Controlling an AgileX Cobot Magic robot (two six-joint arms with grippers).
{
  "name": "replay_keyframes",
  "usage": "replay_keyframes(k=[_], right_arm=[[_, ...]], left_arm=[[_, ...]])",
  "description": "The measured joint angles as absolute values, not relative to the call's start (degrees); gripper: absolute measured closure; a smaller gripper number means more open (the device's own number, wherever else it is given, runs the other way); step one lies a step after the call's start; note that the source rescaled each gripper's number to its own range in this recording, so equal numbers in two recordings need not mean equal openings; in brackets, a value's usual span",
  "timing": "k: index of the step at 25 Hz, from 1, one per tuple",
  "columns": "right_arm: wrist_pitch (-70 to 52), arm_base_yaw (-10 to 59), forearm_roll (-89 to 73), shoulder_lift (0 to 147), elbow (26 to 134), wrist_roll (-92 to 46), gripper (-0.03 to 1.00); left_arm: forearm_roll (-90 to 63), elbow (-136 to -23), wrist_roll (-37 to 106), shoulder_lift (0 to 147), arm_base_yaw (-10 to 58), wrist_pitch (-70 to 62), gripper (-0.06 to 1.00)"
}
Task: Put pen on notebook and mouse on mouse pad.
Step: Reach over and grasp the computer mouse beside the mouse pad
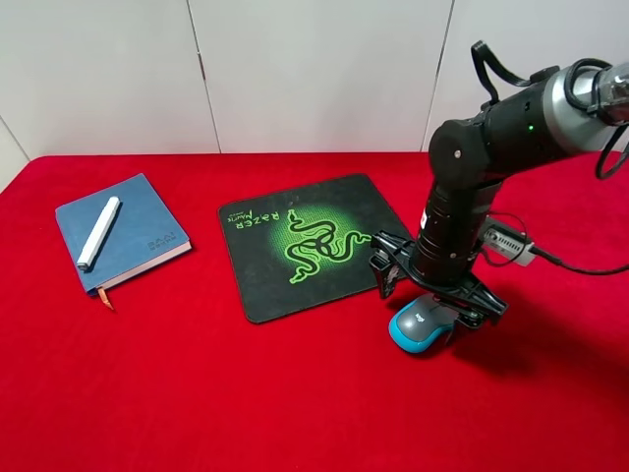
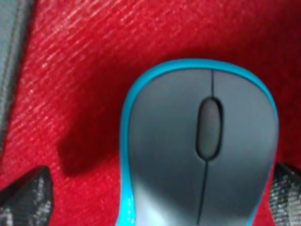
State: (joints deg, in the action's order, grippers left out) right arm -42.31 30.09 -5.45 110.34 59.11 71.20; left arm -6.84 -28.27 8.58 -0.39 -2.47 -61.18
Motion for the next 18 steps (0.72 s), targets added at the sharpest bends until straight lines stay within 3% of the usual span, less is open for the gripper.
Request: replay_keyframes(k=[4,5,6,8,9,18], right_arm=[[-41.49,30.09,-5.45,110.39,59.11,71.54,-0.03],[-41.36,30.09,-5.45,110.39,59.11,71.77,0.01],[-41.21,30.09,-5.38,110.39,59.11,72.02,0.18],[-41.21,30.09,-5.29,110.39,59.11,72.29,0.67],[-41.21,30.09,-5.24,110.39,59.11,72.36,0.97],[-40.92,30.09,-5.29,110.33,59.11,72.79,0.95]], left_arm=[[-6.84,-28.27,8.58,-0.39,-2.47,-61.18,-0.05],[-6.84,-28.27,8.58,-0.39,-2.47,-61.18,-0.05],[-6.84,-28.27,8.58,-0.39,-2.47,-61.18,-0.05],[-6.84,-28.27,8.58,-0.39,-2.47,-61.18,-0.05],[-6.90,-28.27,8.58,-0.39,-2.47,-61.18,-0.05],[-6.85,-28.27,8.58,-0.39,-2.47,-61.18,-0.05]])
